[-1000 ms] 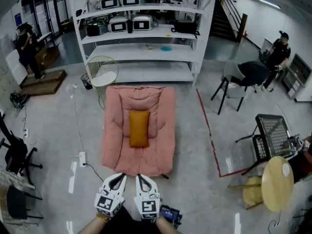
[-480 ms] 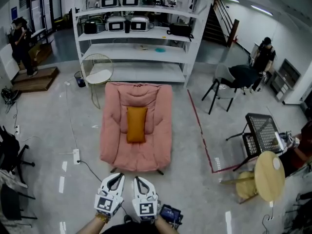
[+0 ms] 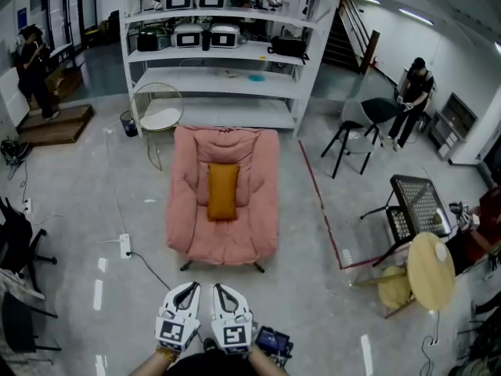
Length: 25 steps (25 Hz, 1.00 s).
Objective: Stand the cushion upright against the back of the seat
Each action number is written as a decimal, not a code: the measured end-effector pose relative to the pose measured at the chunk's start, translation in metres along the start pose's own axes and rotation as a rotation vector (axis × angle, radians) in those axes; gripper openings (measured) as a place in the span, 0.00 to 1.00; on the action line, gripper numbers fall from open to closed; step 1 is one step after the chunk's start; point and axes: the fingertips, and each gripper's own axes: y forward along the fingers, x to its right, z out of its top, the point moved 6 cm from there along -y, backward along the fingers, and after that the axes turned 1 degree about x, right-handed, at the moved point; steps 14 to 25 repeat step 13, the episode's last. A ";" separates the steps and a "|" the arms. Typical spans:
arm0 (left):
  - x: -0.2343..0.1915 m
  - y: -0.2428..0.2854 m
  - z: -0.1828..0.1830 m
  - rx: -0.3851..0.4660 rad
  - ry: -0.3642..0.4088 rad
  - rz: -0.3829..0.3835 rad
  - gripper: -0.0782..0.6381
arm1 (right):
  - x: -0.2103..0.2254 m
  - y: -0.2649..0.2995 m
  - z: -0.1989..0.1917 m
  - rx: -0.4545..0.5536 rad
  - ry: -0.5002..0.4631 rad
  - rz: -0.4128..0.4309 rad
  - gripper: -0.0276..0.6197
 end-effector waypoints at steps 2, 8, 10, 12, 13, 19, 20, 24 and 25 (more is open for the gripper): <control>0.000 -0.008 -0.001 0.001 -0.003 0.002 0.14 | -0.006 -0.005 0.000 -0.005 0.000 0.000 0.07; 0.002 -0.021 -0.005 -0.003 -0.012 0.001 0.14 | -0.018 -0.016 -0.004 -0.026 -0.002 0.004 0.07; 0.003 -0.024 -0.007 -0.004 -0.017 0.000 0.15 | -0.020 -0.018 -0.005 -0.032 -0.003 0.002 0.07; 0.004 -0.027 -0.009 -0.004 -0.017 -0.002 0.14 | -0.021 -0.020 -0.006 -0.035 -0.005 -0.001 0.07; 0.004 -0.029 -0.010 -0.004 -0.017 -0.003 0.14 | -0.022 -0.021 -0.006 -0.037 -0.005 -0.003 0.07; 0.004 -0.029 -0.010 -0.004 -0.017 -0.003 0.14 | -0.022 -0.021 -0.006 -0.037 -0.005 -0.003 0.07; 0.004 -0.029 -0.010 -0.004 -0.017 -0.003 0.14 | -0.022 -0.021 -0.006 -0.037 -0.005 -0.003 0.07; 0.004 -0.029 -0.010 -0.004 -0.017 -0.003 0.14 | -0.022 -0.021 -0.006 -0.037 -0.005 -0.003 0.07; 0.004 -0.029 -0.010 -0.004 -0.017 -0.003 0.14 | -0.022 -0.021 -0.006 -0.037 -0.005 -0.003 0.07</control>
